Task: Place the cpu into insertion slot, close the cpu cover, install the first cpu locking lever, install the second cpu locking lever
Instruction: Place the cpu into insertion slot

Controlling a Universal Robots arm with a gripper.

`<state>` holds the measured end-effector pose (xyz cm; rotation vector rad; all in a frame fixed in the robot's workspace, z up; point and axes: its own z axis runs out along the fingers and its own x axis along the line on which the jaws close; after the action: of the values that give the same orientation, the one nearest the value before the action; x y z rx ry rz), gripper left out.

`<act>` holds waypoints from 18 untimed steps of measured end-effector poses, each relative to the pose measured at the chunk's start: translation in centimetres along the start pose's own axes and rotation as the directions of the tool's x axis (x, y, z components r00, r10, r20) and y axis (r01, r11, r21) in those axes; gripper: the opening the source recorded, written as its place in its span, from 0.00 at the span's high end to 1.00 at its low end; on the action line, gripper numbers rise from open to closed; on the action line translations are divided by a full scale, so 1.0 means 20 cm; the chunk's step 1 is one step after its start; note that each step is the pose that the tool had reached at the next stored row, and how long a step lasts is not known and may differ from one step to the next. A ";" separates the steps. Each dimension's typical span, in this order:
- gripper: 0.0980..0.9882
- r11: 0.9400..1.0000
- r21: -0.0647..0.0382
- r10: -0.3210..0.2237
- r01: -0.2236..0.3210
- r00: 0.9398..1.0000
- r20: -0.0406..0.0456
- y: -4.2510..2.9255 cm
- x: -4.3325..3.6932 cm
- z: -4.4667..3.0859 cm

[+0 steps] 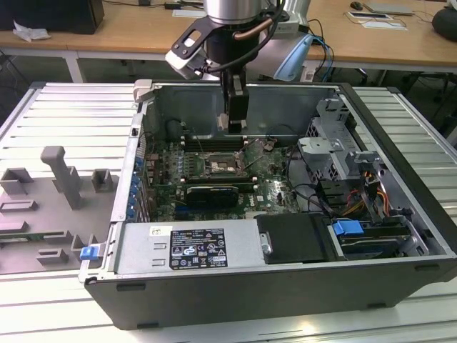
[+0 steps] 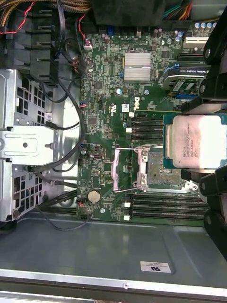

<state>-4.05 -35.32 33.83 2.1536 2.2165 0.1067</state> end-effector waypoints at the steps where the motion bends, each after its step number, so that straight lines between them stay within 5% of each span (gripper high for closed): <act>1: 0.50 1.000 0.000 0.000 0.000 1.000 0.000 0.000 0.000 0.001; 18: 0.50 1.000 0.000 0.000 0.000 1.000 0.000 -0.003 -0.001 0.037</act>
<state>-4.05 -35.32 33.08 2.1537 2.2164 0.1066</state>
